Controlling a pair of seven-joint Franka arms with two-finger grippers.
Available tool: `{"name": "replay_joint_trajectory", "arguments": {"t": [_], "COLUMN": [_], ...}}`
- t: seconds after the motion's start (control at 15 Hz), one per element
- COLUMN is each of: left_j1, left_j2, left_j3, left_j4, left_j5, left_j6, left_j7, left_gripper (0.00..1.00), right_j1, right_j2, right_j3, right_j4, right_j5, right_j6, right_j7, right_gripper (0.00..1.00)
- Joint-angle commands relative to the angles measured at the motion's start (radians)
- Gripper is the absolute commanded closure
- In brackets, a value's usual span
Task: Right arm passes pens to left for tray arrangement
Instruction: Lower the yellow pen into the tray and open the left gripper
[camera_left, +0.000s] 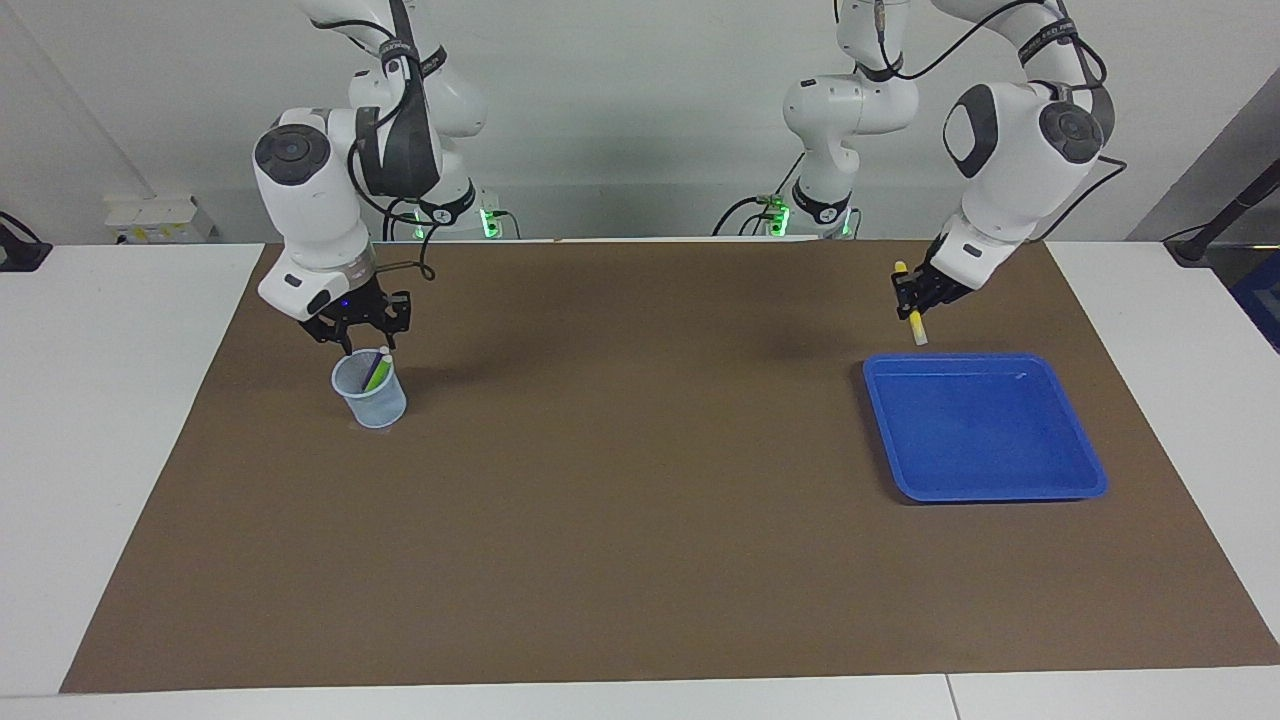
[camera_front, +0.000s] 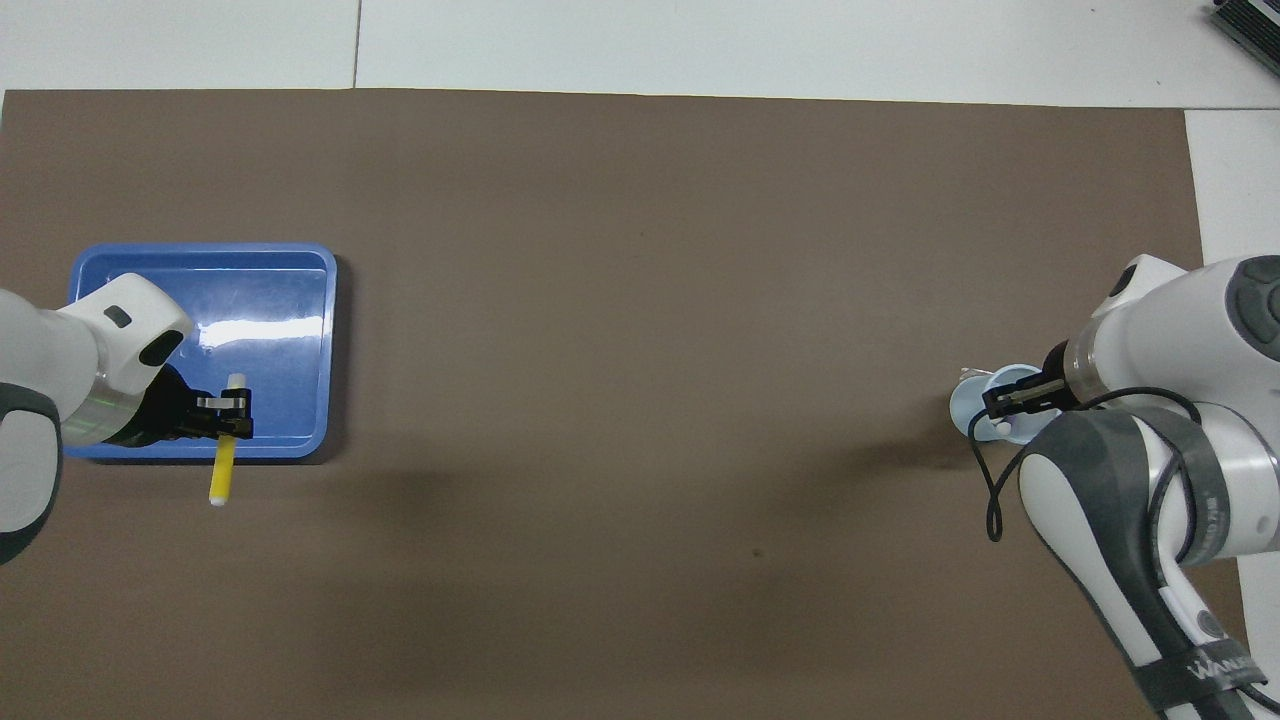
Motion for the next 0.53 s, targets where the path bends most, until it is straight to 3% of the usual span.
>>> {"name": "replay_joint_trajectory", "arguments": {"t": [0.0, 0.47], "left_j1": [0.012, 0.022], "left_j2": [0.075, 0.216], "left_j3": [-0.008, -0.008], "left_j4": [0.001, 0.005], "left_j5": [0.026, 0.067], "left_j6": [0.094, 0.266], "left_j7": [0.016, 0.014], "left_gripper": [1.00, 1.00], "right_j1": [-0.003, -0.004], "right_j2": [0.031, 0.035], "right_j3": [0.018, 0.018], "right_j4": [-0.011, -0.070], "right_j5": [-0.023, -0.030], "right_j6": [0.042, 0.087], "right_j7": [0.050, -0.042], "right_gripper": [0.40, 0.42]}}
